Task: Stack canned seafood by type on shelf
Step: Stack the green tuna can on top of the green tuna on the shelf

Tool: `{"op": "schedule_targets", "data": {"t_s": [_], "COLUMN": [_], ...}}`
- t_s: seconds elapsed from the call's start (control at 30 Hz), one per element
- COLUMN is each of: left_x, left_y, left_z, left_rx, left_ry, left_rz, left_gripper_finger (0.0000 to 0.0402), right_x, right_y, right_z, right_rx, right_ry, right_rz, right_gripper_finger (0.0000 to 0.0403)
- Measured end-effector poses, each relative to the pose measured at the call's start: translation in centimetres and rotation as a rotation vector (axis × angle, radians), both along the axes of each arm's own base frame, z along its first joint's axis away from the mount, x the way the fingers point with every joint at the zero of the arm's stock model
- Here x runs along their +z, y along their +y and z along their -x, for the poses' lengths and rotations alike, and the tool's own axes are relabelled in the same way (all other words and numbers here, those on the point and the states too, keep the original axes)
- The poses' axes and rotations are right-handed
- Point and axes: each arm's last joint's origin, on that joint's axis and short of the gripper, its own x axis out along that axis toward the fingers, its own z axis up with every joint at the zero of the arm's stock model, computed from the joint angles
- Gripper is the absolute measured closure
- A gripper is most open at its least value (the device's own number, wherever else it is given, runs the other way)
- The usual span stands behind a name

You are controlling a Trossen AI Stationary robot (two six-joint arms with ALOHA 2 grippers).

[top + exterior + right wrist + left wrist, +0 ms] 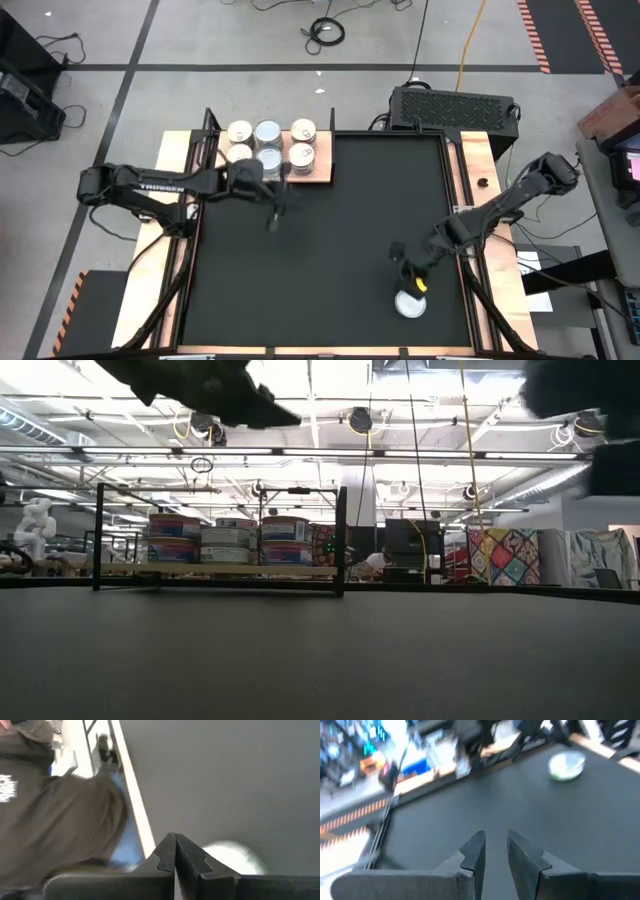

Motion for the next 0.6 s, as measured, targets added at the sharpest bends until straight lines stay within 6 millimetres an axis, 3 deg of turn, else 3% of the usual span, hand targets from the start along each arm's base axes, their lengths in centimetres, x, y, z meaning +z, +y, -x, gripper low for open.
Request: {"op": "schedule_targets", "data": {"t_s": [0.27, 0.47, 0.6], "left_x": [-1.2, -3.3, -4.4], "left_y": [-3.6, -4.6, -4.7], "left_z": [-0.7, -2.3, -2.9], "left_rx": [-0.127, -0.159, -0.175], "left_ry": [-0.175, -0.143, -0.123], "left_rz": [-0.018, -0.015, -0.043], "left_gripper_finger": [0.0320, 0.0320, 0.0320], "right_x": [-0.2, -2.1, -3.4], "right_y": [5.2, 8.1, 9.3], "right_z": [3.6, 5.7, 6.1], "right_rx": [-0.141, -0.256, -0.288], "right_ry": [0.316, 0.568, 0.645], "right_rz": [-0.212, -0.227, -0.205], "right_gripper_finger": [0.0403, 0.0403, 0.0403]}}
